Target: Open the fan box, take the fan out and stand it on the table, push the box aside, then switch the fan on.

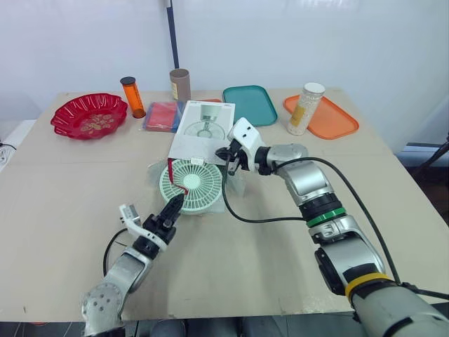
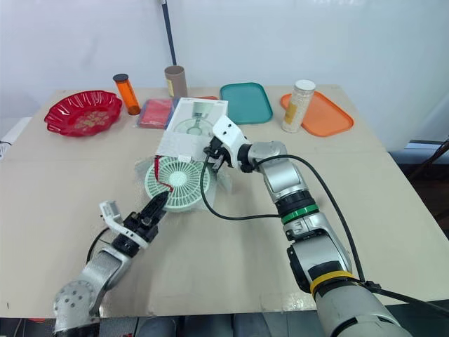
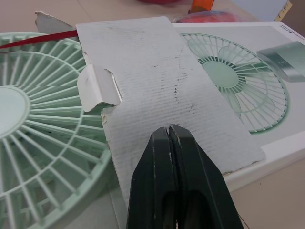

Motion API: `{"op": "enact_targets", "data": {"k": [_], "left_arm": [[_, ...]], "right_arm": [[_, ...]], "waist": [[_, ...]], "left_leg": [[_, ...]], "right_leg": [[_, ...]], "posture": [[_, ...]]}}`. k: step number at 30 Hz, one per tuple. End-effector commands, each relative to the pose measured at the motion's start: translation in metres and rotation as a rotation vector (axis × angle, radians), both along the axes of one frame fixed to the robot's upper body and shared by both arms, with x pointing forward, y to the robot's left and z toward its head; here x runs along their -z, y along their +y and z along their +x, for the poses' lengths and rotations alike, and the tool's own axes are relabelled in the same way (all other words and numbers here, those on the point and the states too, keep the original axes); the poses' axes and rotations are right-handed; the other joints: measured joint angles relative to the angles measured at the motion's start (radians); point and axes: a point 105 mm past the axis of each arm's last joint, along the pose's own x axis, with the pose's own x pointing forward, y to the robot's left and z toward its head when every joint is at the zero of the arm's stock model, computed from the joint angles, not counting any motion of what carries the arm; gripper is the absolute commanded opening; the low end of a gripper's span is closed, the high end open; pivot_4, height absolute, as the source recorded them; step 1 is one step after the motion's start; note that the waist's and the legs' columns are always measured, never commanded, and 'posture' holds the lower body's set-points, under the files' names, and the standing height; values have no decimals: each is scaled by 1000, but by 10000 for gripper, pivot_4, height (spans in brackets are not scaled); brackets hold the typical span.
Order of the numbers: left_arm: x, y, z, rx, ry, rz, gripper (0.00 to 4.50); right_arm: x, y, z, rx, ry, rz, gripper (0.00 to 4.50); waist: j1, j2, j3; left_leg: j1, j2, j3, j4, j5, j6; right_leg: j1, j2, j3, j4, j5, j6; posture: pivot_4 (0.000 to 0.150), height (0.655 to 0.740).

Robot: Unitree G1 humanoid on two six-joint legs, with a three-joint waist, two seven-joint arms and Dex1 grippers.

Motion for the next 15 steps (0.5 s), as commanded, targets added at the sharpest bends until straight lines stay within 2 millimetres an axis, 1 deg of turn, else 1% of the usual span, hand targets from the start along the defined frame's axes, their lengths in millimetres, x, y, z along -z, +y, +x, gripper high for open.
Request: {"op": "enact_targets", "data": {"k": [1, 4, 7, 8, 11, 13, 14, 15], "left_arm": [[-1, 9, -17, -4, 17, 2, 16228], [0, 13, -28, 4, 23, 11, 16228], [2, 15, -34, 11, 29, 28, 16228], [2, 16, -34, 10, 29, 27, 26441], [3, 16, -32, 19, 26, 36, 35339], [1, 17, -31, 34, 8, 55, 42801], [-1, 17, -30, 44, -7, 67, 44624], [-5, 17, -31, 58, -33, 85, 44624]], "right_arm": [[8, 3, -3, -10, 16, -10, 0], [7, 5, -3, -13, 14, -5, 0], [6, 7, -3, -14, 12, 1, 0], [6, 8, -3, -14, 11, 1, 0], [5, 10, -3, -16, 8, 5, 0], [5, 12, -4, -19, 7, 7, 0], [5, 13, -4, -21, 6, 7, 0], [5, 14, -3, -23, 6, 10, 0]], "waist": [[-1, 0, 0], [-1, 0, 0], [0, 0, 0], [0, 0, 0], [0, 0, 0], [0, 0, 0], [0, 0, 0], [0, 0, 0]], "left_leg": [[0, 0, 0, 0, 0, 0], [0, 0, 0, 0, 0, 0], [0, 0, 0, 0, 0, 0], [0, 0, 0, 0, 0, 0], [0, 0, 0, 0, 0, 0], [0, 0, 0, 0, 0, 0], [0, 0, 0, 0, 0, 0], [0, 0, 0, 0, 0, 0]], "right_leg": [[0, 0, 0, 0, 0, 0], [0, 0, 0, 0, 0, -1], [0, 0, 0, 0, 0, -1], [0, 0, 0, 0, 0, 0], [0, 0, 0, 0, 0, -1], [0, 0, 0, 0, 0, -1], [0, 0, 0, 0, 0, -1], [0, 0, 0, 0, 0, -1]], "posture": [[1500, 7400], [1500, 7400], [1500, 7400], [1500, 7400], [1500, 7400], [1500, 7400], [1500, 7400], [1500, 7400]]}}
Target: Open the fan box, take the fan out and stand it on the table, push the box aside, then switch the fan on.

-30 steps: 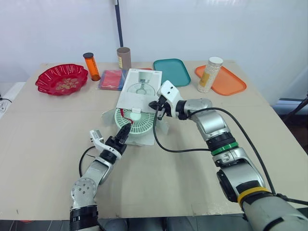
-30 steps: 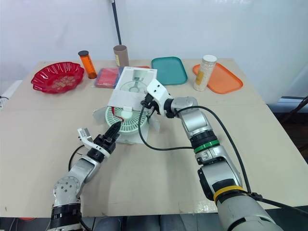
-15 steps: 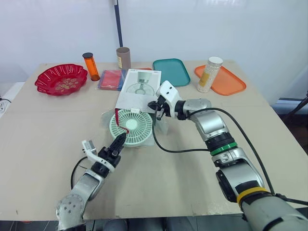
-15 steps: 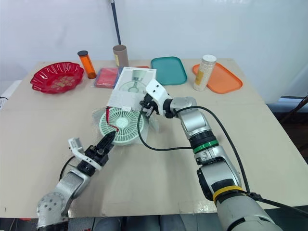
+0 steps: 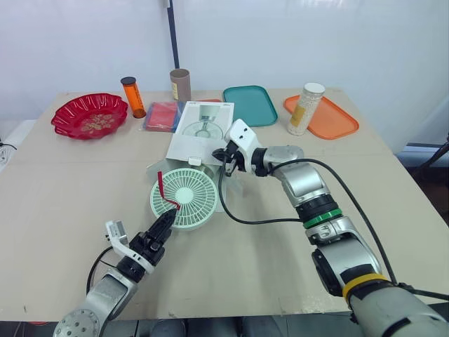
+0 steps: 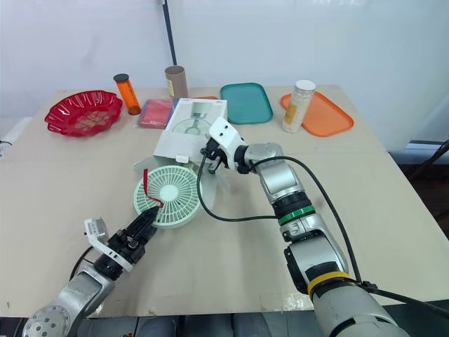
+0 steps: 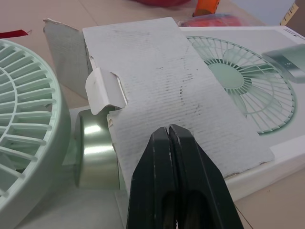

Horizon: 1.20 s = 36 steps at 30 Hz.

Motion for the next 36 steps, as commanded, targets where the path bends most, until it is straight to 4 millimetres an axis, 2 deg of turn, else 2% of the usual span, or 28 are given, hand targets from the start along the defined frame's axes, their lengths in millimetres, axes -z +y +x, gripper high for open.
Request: {"op": "enact_targets", "data": {"k": [1, 4, 7, 10, 15, 19, 24, 28, 30, 36], "left_arm": [[-15, 1, -1, 42, -89, 43, 44624], [-17, 6, -4, 67, -112, 127, 44624], [-25, 20, -15, 93, -147, 193, 44624], [-32, 49, -25, 123, -179, 327, 44624], [-40, 76, -29, 225, -264, 601, 44624], [-51, 93, -13, 223, -388, 809, 44624], [-68, 95, 13, 244, -630, 1183, 44624], [-60, 101, 20, 313, -881, 1514, 44624], [-53, 103, 20, 371, -975, 1603, 44624], [-54, 105, 33, 331, -1213, 1749, 44624]], "right_arm": [[2, 6, -2, -18, 6, -1, 0], [3, 8, -2, -23, 4, 1, 0], [2, 9, -3, -27, 4, 10, 0], [-1, 9, -4, -28, -2, 22, 0], [-10, 6, -8, -36, -21, 45, 0], [-23, 2, -16, -49, -41, 77, 0], [-28, -6, -20, -34, -47, 86, 0], [-28, -12, -22, -27, -46, 84, 0], [-30, -14, -27, -38, -43, 92, 0], [-32, -21, -35, -49, -36, 102, 0]], "waist": [[0, 0, 0], [0, 0, 0], [-1, 0, 0], [-2, 1, 1], [-1, 2, 2], [0, 4, 4], [0, 3, 5], [-2, 3, 5], [-3, 3, 5], [1, 2, 6]], "left_leg": [[0, 0, 0, 0, 0, 0], [0, 0, 0, 0, 0, 0], [0, 0, 0, -1, 0, 0], [0, 1, 0, -1, 0, 0], [0, 1, 0, -2, 0, 0], [-1, 1, 0, -3, 0, 0], [-1, 1, 0, -5, 1, -1], [-1, 1, 1, -7, 1, -2], [-1, 2, 3, -9, 1, -2], [-3, 2, 3, -8, 1, -2]], "right_leg": [[0, 0, 0, 0, 0, 0], [0, 0, 0, 0, 0, 0], [-1, 0, 0, 0, 0, 0], [-1, 1, 0, 0, -1, -1], [-1, 0, 0, 0, -2, -2], [-2, 1, -1, 0, -3, -2], [-3, 0, -1, 0, -3, -2], [-4, 0, -1, -1, -2, -3], [-6, 0, 0, -1, -2, -3], [-7, -1, -1, 0, -1, -3]], "posture": [[1500, 7400], [1500, 7400], [1500, 7400], [1500, 7400], [1500, 7400], [1500, 7400], [1500, 7400], [1500, 7400], [1500, 7400], [1500, 7400]]}}
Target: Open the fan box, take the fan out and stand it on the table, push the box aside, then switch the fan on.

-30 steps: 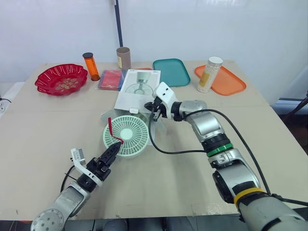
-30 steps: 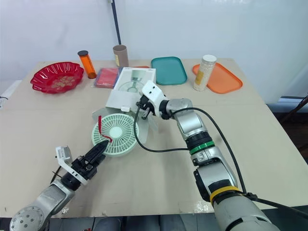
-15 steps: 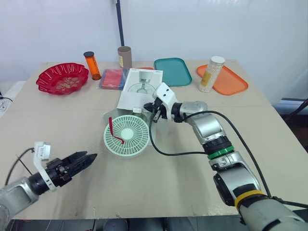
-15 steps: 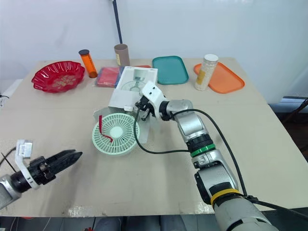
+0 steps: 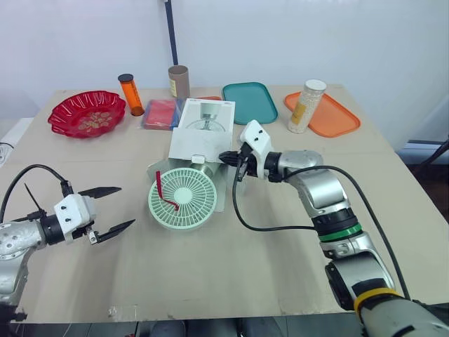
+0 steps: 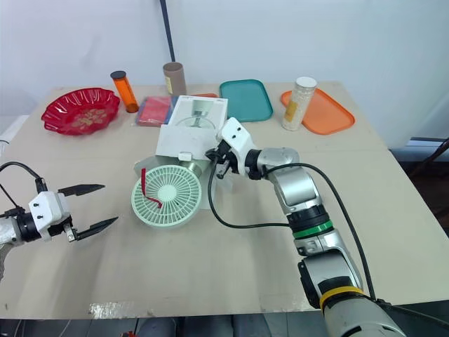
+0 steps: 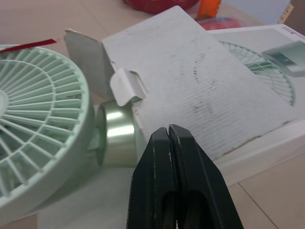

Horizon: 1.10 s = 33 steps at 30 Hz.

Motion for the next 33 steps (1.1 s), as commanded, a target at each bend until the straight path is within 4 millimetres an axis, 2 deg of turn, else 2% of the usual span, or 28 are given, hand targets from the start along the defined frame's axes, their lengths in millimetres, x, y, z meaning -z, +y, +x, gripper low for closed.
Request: {"op": "enact_targets", "data": {"k": [1, 4, 6, 10, 13, 19, 25, 29, 33], "left_arm": [[-5, -2, 3, 63, -142, 83, 44624], [-16, -9, 11, 108, -341, 153, 44624], [-15, -14, 9, 174, -454, 246, 44624], [-4, -16, 5, 227, -502, 282, 44624], [-7, -18, 6, 249, -567, 303, 44624], [-7, -18, 14, 241, -629, 330, 44624], [-7, -28, 16, 296, -698, 359, 44624], [-13, -33, 23, 275, -736, 342, 44624], [-11, -34, 27, 271, -739, 359, 44624]], "right_arm": [[-19, -2, -8, -25, -52, 39, 0], [-18, -7, -22, -86, -62, 34, 0], [-17, -10, -31, -118, -67, 33, 0], [-17, -17, -41, -148, -57, 40, 0], [-16, -24, -51, -179, -54, 44, 0], [-12, -35, -81, -292, -57, 51, 0], [-1, -38, -111, -397, -49, 60, 0], [0, -38, -116, -408, -46, 80, 0], [0, -40, -112, -374, -52, 89, 0]], "waist": [[0, 0, 0], [0, 0, 0], [4, -1, 0], [-4, -1, 0], [-3, -1, 0], [1, -1, 0], [1, -1, 0], [1, -1, 0], [2, -1, 0]], "left_leg": [[0, 0, 0, 0, 0, 0], [0, 0, 0, 1, 0, 0], [-1, -1, -2, 1, 0, 0], [0, -1, 0, 2, 0, 1], [0, -1, -1, 2, 0, 1], [0, -2, -3, 4, -1, 1], [0, -2, -4, 5, -1, 2], [0, -2, -4, 6, -1, 2], [1, -2, -4, 6, -1, 2]], "right_leg": [[0, 0, 0, 0, 0, 0], [1, 0, 0, 0, 1, 1], [1, 0, -1, 0, 1, 1], [1, -2, -2, 0, 1, 1], [1, -2, -2, 1, 1, 1], [4, -2, -3, 1, 1, 3], [4, -2, -4, 1, 1, 3], [5, -2, -4, 2, 1, 3], [5, -2, -5, 2, 1, 4]], "posture": [[1500, 7400], [1500, 7400], [1500, 7400], [1500, 7400], [1500, 7400], [1500, 7400], [1500, 7400], [1500, 7400], [1500, 7400]]}}
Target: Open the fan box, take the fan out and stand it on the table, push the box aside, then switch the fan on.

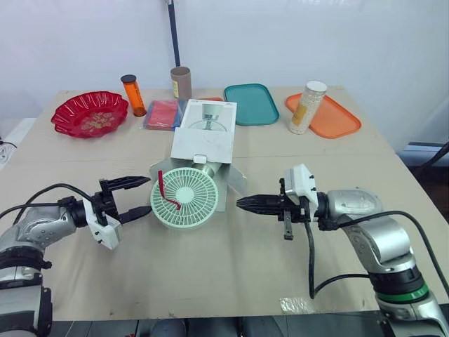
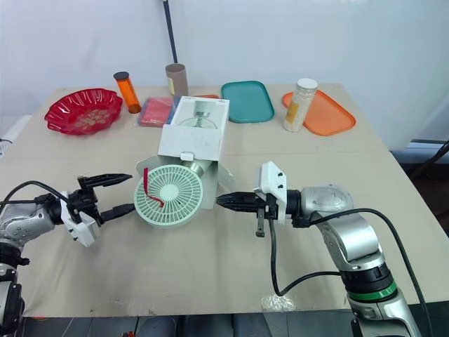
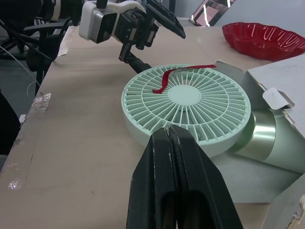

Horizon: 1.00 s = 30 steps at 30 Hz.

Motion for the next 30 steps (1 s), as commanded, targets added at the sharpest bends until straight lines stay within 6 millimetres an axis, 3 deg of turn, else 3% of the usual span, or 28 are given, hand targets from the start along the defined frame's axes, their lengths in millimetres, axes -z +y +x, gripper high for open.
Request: {"op": "enact_targets", "data": {"k": [1, 8, 14, 23, 30], "left_arm": [[-7, 2, 4, -15, -40, -1, 44624], [8, -7, 13, -24, -75, 56, 44624], [15, -14, 26, -2, -244, 111, 44624], [18, -30, 28, 137, -392, 102, 44624], [19, -37, 33, 174, -413, 101, 44624]], "right_arm": [[-12, -1, -1, 5, -55, 25, 0], [-11, -1, -3, 5, -55, 21, 0], [-11, -5, -5, 19, -52, 13, 0], [-9, -7, -2, 70, -56, -7, 0], [-11, -7, -2, 80, -60, -1, 0]], "waist": [[0, 0, 0], [1, 0, 0], [1, 0, 0], [2, -1, 0], [3, -2, 0]], "left_leg": [[0, 0, 0, 0, 0, 0], [0, 0, 0, 0, 0, 0], [0, 0, 0, 0, 0, 0], [0, -1, 0, 1, 0, 0], [-1, -1, 0, 1, 0, 0]], "right_leg": [[0, 0, 0, 0, 0, 0], [0, 0, -1, 0, 0, 0], [0, -1, -1, 1, 0, 0], [0, -1, -2, 1, 0, 1], [0, -1, -2, 2, 0, 1]], "posture": [[1500, 7400], [1500, 7400], [1500, 7400], [1500, 7400], [1500, 7400]]}}
